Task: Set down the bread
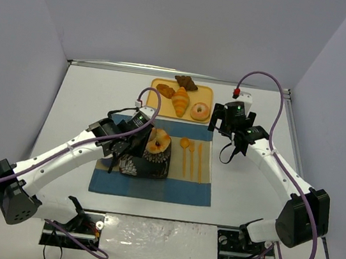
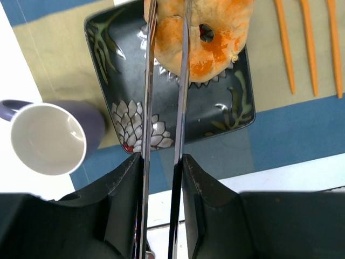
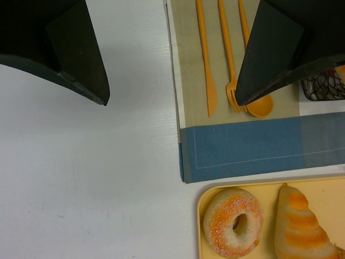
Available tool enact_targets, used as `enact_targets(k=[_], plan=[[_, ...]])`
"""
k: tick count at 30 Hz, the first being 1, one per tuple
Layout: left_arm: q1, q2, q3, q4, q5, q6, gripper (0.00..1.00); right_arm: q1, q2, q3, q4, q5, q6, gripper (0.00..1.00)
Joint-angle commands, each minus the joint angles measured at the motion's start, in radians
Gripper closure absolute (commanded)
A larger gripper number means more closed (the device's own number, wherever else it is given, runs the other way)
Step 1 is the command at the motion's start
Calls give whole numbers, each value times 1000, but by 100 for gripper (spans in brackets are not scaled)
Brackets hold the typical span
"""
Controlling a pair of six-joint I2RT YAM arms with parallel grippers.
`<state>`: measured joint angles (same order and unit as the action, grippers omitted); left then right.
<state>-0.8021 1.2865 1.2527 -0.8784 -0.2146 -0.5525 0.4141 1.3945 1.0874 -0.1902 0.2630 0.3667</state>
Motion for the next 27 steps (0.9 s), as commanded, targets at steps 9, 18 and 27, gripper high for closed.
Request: enact_targets(k=[9,18,27], plan=[[-47,19,-92,124,12,-74,100,6,-36,-1,44,29,8,0],[-75,23,-44,98,-14,-67,56,7,-38,-1,44,28,6,0],[-114,-9,42,2,-57,-73,37,6,-38,-3,46,27,11,0]])
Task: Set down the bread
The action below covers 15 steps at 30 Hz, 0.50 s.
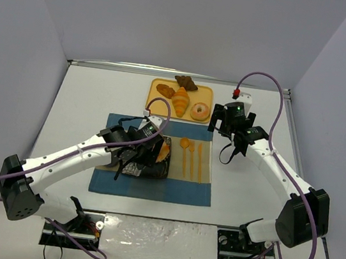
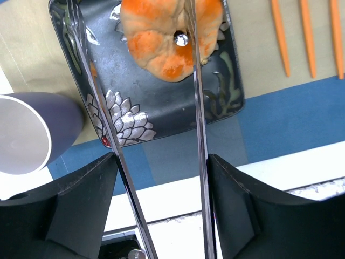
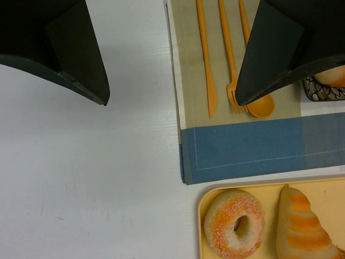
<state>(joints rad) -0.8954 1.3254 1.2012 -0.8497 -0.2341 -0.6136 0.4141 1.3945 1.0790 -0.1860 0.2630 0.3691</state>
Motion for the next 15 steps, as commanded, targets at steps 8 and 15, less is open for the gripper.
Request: enact_targets(k=[8,15], plan=[[-25,48,263,-48,-65,60,36,8,-34,19,43,21,8,0],[-6,183,404,7,-61,104,36,6,-43,22,42,18,6,0]])
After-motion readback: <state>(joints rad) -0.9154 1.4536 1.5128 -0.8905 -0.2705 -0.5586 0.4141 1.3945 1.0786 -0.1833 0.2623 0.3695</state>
